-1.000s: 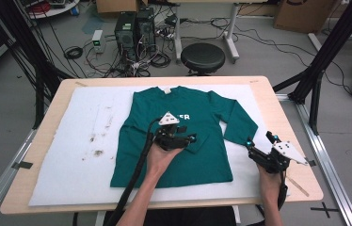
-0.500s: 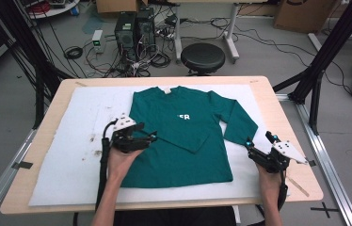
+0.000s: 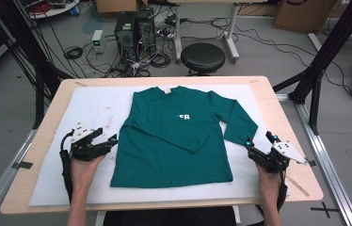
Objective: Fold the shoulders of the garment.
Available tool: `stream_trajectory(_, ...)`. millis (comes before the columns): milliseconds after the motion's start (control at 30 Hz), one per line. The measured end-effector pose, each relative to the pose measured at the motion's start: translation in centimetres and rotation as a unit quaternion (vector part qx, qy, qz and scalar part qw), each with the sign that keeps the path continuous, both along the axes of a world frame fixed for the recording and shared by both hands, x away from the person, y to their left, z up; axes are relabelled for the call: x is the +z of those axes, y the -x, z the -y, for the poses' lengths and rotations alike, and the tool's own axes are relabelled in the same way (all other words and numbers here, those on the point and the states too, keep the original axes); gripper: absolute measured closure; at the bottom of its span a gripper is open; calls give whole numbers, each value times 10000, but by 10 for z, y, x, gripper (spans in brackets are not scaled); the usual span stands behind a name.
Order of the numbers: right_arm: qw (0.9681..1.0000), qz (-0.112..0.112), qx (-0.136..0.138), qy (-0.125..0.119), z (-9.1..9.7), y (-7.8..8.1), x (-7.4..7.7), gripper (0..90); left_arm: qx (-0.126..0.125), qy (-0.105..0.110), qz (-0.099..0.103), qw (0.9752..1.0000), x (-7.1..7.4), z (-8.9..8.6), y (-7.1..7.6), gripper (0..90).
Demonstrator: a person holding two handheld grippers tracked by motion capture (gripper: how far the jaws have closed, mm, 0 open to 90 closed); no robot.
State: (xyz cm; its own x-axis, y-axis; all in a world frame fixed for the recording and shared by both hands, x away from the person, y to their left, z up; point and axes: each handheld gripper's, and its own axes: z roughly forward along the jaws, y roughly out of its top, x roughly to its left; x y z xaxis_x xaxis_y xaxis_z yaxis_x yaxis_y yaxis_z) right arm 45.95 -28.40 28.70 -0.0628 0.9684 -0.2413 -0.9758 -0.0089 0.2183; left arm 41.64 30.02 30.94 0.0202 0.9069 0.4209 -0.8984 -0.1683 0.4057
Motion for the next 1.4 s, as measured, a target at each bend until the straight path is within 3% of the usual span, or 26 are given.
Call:
stream_trajectory(133,10000,12,-39,-1,-1,0,0,211,44,108,24,9999,-3,-14,-8,332)
stream_trajectory(267,10000,11,-79,-20,-2,0,0,212,109,393,187,9990,-8,-22,-16,332)
stream_trajectory(400,10000,19,-86,-7,-2,0,0,212,-126,634,466,9968,-12,-30,-17,335)
stream_trajectory(667,9997,-121,-183,-52,-4,1,2,234,16,601,448,9972,-12,-27,-18,334)
stream_trajectory(800,9979,-373,-528,-60,-10,2,8,260,-95,619,530,9966,-14,-30,-19,335)
stream_trajectory(933,9968,-540,-581,125,-11,3,12,260,-270,633,588,9959,-16,-33,-19,334)
stream_trajectory(1067,9955,-674,-649,164,-12,3,15,308,-234,617,584,9961,-16,-32,-19,334)
stream_trajectory(1167,9917,-952,-792,353,-14,4,21,389,-223,631,561,9962,-16,-32,-19,335)
stream_trajectory(1200,9855,-1253,-991,565,-18,5,29,409,-243,645,562,9960,-16,-32,-19,335)
stream_trajectory(1267,9837,-1303,-1069,625,-19,5,31,409,-251,644,562,9960,-16,-32,-19,335)
stream_trajectory(1300,9813,-1362,-1168,700,-21,6,35,410,-248,649,561,9960,-16,-32,-19,335)
stream_trajectory(1333,9761,-1598,-1191,865,-22,8,43,420,-239,648,557,9961,-16,-32,-19,335)
stream_trajectory(1367,9761,-1598,-1191,865,-22,8,43,420,-238,654,553,9960,-16,-32,-19,335)
stream_trajectory(1400,9740,-1679,-1213,919,-22,8,45,423,-227,652,551,9961,-16,-32,-19,335)
